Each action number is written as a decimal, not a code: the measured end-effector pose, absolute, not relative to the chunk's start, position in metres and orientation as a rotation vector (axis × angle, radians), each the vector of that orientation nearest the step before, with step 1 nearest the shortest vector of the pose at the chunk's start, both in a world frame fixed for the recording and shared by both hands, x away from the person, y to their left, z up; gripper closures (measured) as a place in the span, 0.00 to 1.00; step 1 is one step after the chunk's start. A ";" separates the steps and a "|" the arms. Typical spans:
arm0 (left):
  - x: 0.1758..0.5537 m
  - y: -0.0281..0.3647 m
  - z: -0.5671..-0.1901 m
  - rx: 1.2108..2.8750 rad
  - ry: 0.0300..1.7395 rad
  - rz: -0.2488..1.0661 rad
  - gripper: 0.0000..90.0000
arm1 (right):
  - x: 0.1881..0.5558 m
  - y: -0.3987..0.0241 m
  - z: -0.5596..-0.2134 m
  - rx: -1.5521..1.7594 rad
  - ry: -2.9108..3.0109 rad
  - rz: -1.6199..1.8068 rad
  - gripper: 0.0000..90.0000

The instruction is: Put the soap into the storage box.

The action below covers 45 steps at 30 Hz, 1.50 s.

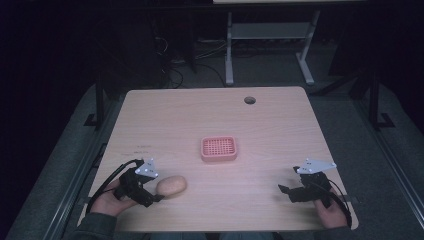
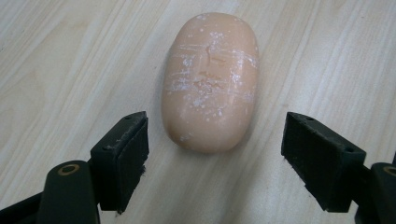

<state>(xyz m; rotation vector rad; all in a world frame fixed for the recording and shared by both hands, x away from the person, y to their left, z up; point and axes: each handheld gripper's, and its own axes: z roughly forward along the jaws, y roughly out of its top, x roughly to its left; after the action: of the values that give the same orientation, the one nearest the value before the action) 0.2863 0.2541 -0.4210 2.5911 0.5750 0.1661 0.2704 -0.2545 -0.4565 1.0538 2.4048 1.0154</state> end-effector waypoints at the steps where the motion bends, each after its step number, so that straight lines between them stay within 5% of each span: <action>1: 0.287 0.254 -0.421 2.593 0.572 0.170 0.25 | 0.271 -0.255 -0.457 1.054 2.405 1.016 0.16; 45: 0.310 0.224 -0.433 2.639 0.531 0.093 0.26 | 0.271 -0.253 -0.457 1.043 2.417 1.020 0.16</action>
<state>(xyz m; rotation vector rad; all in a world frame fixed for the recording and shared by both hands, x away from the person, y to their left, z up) 0.3099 0.2239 -0.4325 2.6392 0.5308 0.0927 0.2713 -0.2532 -0.4570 1.0427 2.4171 1.0203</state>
